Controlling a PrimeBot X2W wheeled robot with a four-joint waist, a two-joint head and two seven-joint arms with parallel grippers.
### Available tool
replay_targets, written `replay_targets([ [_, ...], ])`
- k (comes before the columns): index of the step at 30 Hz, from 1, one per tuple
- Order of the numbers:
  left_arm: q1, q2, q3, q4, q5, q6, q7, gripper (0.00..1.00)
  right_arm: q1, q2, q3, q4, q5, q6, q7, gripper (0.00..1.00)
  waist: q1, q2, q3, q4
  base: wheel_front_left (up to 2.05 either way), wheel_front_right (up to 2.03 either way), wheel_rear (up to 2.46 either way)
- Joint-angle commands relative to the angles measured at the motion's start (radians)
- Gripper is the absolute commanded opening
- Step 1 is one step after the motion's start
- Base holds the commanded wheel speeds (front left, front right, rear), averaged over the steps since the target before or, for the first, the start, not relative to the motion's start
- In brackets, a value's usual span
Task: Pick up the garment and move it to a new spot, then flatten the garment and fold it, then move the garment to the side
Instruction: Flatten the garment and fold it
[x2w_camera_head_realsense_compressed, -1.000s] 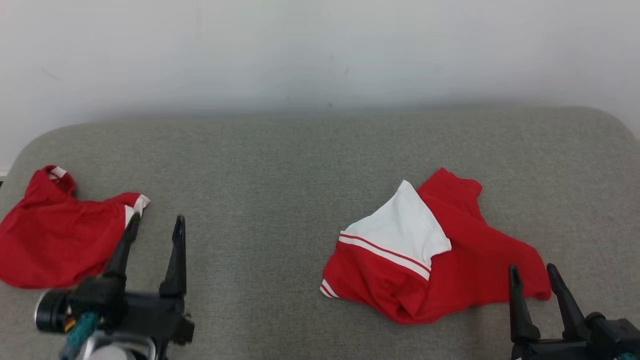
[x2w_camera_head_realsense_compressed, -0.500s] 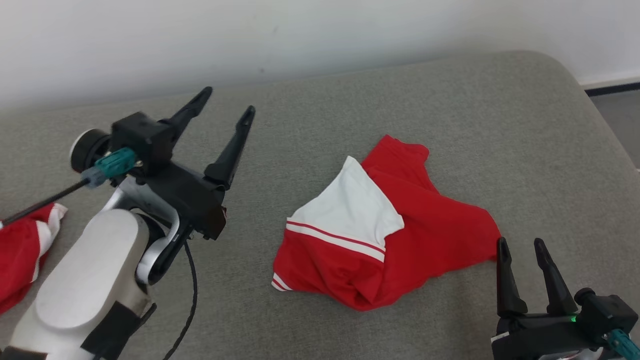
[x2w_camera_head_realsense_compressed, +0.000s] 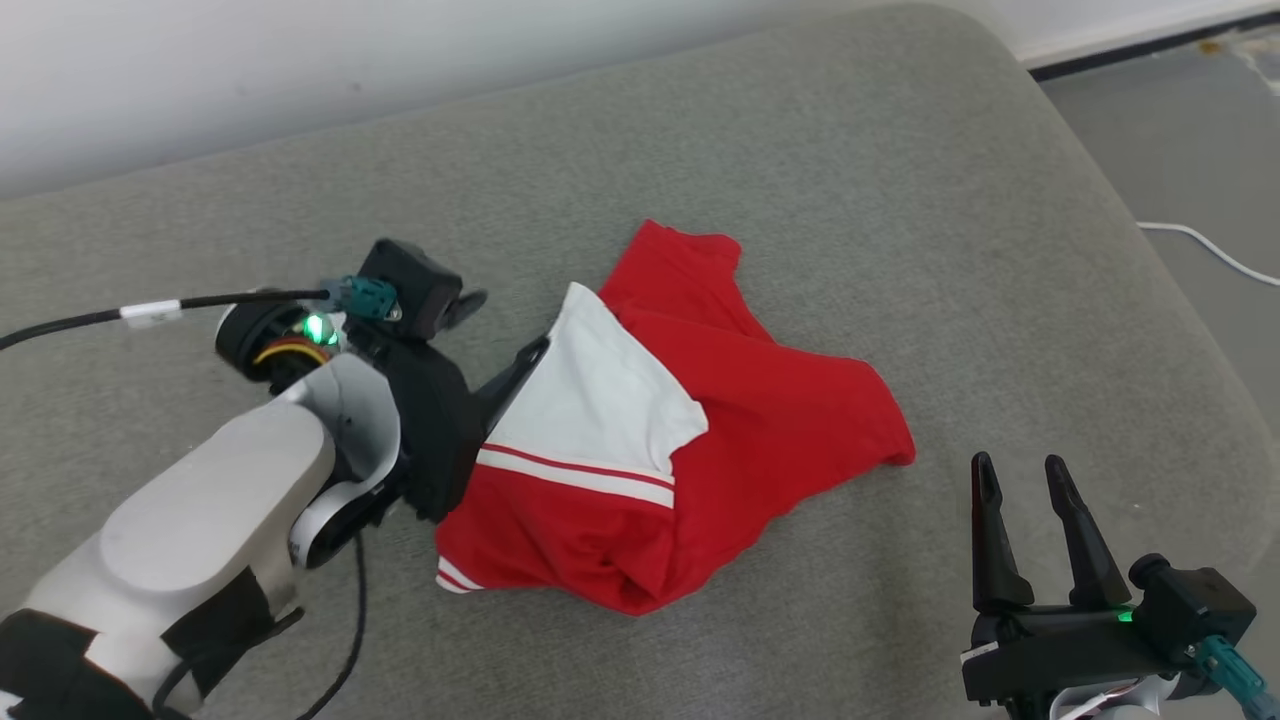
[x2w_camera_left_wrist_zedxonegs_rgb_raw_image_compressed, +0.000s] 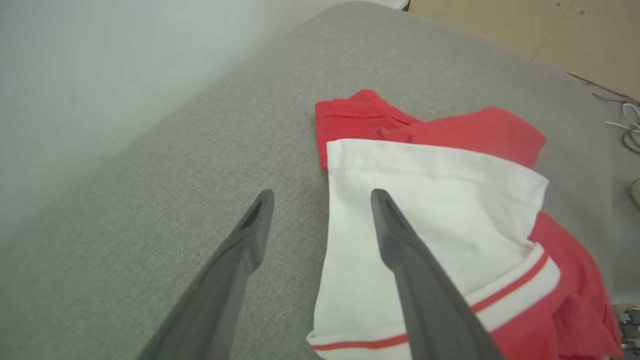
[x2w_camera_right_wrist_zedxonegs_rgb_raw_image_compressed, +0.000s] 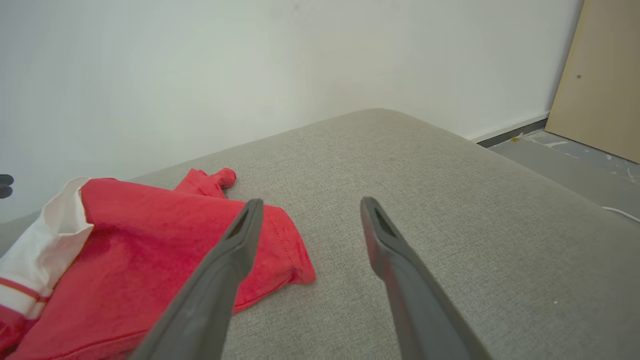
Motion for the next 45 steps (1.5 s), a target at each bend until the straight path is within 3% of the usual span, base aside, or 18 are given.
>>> replay_targets([
  [1, -0.012, 0.013, -0.023, 0.01, -0.022, 0.002, 0.01, 1.0, 0.001, 0.005, -0.001, 0.001, 0.005, -0.003, 0.0, 1.0, -0.0002, -0.0001, 0.021, -0.028, 0.0, 0.0, 0.0],
  [10, -0.025, 0.054, -0.199, 0.045, -0.145, 0.002, 0.092, 1.0, -0.001, 0.007, -0.012, 0.007, -0.002, -0.003, 0.0, 1.0, -0.0002, -0.0001, 0.015, -0.022, 0.0, 0.0, 0.0],
  [17, 0.02, 0.016, -0.243, 0.093, -0.142, 0.002, 0.134, 1.0, -0.015, 0.007, -0.004, 0.008, -0.01, -0.003, 0.0, 1.0, -0.0002, -0.0001, 0.022, -0.014, 0.0, 0.0, 0.0],
  [18, 0.023, 0.011, -0.245, 0.099, -0.144, 0.002, 0.139, 0.57, -0.016, 0.007, -0.004, 0.007, -0.011, -0.003, 0.0, 1.0, -0.0002, -0.0001, 0.022, -0.014, 0.0, 0.0, 0.0],
  [19, 0.023, 0.006, -0.247, 0.103, -0.14, 0.002, 0.138, 0.0, -0.016, 0.005, -0.007, 0.005, -0.012, -0.003, 0.0, 1.0, -0.0002, -0.0001, 0.022, -0.012, 0.0, 0.0, 0.0],
  [30, -0.071, 0.0, -0.245, 0.127, -0.114, 0.002, -0.034, 0.0, 0.011, -0.01, -0.029, -0.008, -0.025, -0.003, 0.0, 1.0, -0.0002, -0.0001, -0.018, 0.049, 0.0, 0.0, 0.0],
  [38, -0.183, -0.006, -0.233, 0.145, -0.085, 0.002, -0.277, 0.0, 0.028, -0.026, -0.037, -0.005, -0.031, -0.003, 0.0, 1.0, -0.0002, -0.0001, -0.064, 0.126, 0.0, 0.0, 0.0],
  [45, -0.104, 0.027, -0.213, 0.064, -0.062, 0.019, -0.416, 0.0, 0.064, -0.027, -0.044, -0.011, -0.038, -0.003, 0.0, 1.0, -0.0002, -0.0001, -0.092, 0.196, 0.0, 0.0, 0.0],
])
